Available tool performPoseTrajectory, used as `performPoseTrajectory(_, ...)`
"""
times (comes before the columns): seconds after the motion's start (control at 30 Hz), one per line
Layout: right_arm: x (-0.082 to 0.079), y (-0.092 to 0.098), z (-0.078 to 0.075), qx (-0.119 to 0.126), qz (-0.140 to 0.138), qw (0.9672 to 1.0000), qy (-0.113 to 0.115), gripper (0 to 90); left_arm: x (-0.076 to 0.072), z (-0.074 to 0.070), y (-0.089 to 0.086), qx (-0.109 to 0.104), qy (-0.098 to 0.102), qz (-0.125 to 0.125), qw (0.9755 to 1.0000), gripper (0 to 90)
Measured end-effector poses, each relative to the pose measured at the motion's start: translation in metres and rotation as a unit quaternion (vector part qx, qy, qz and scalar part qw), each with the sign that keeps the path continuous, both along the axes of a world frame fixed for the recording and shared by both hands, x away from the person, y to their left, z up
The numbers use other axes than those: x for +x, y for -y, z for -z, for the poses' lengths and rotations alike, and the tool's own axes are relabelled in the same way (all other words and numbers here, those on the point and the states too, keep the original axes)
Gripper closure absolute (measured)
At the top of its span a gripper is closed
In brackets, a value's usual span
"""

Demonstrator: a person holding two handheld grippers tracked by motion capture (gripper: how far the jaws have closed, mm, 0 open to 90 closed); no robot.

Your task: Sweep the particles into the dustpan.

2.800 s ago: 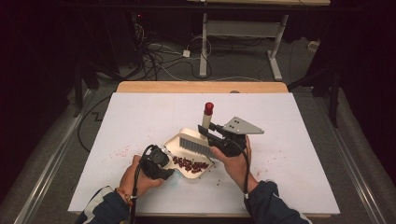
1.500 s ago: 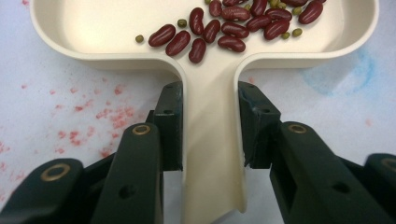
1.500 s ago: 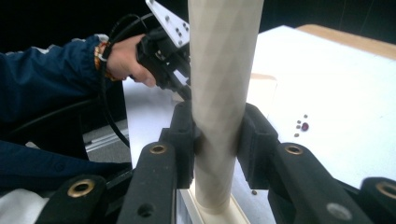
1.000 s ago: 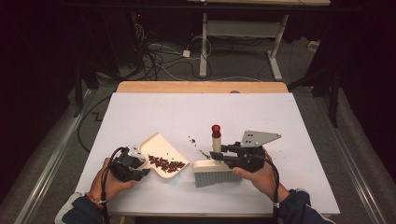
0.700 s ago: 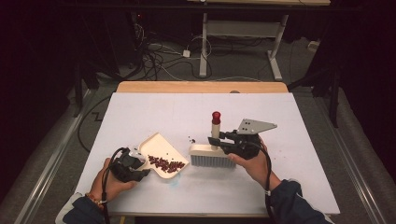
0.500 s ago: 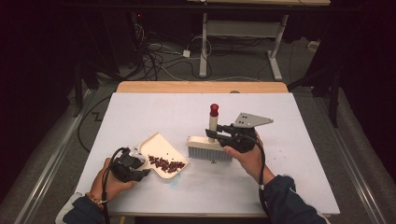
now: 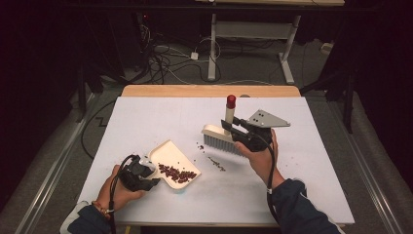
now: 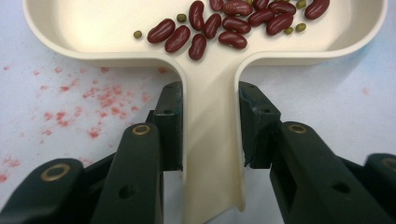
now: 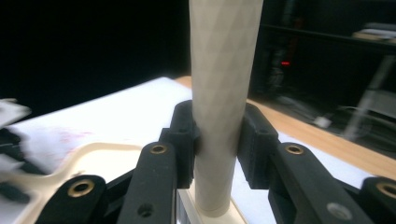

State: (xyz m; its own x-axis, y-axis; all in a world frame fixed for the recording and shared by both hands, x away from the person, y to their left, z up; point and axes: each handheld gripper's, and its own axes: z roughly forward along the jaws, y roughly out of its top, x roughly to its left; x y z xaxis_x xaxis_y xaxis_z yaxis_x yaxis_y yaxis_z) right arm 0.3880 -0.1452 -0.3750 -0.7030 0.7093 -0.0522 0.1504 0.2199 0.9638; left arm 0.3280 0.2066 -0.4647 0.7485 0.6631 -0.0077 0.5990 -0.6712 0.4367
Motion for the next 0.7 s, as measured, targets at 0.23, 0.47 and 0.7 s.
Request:
performPoseTrajectory(0.23,0.021,-0.023,0.014,-0.036,0.020,0.9986,0.034,70.9,-0.001,-0.001,0.005,0.002,-0.006,0.009,0.9999,64.1)
performPoseTrajectory(0.47,0.028,-0.047,0.028,-0.051,0.016,0.9981,0.031,70.9,-0.001,-0.002,0.009,0.006,-0.014,0.012,0.9998,64.1)
performPoseTrajectory(0.7,0.018,-0.055,0.032,-0.046,-0.014,0.9987,0.020,70.9,-0.002,-0.002,0.012,0.007,-0.019,0.011,0.9997,64.1)
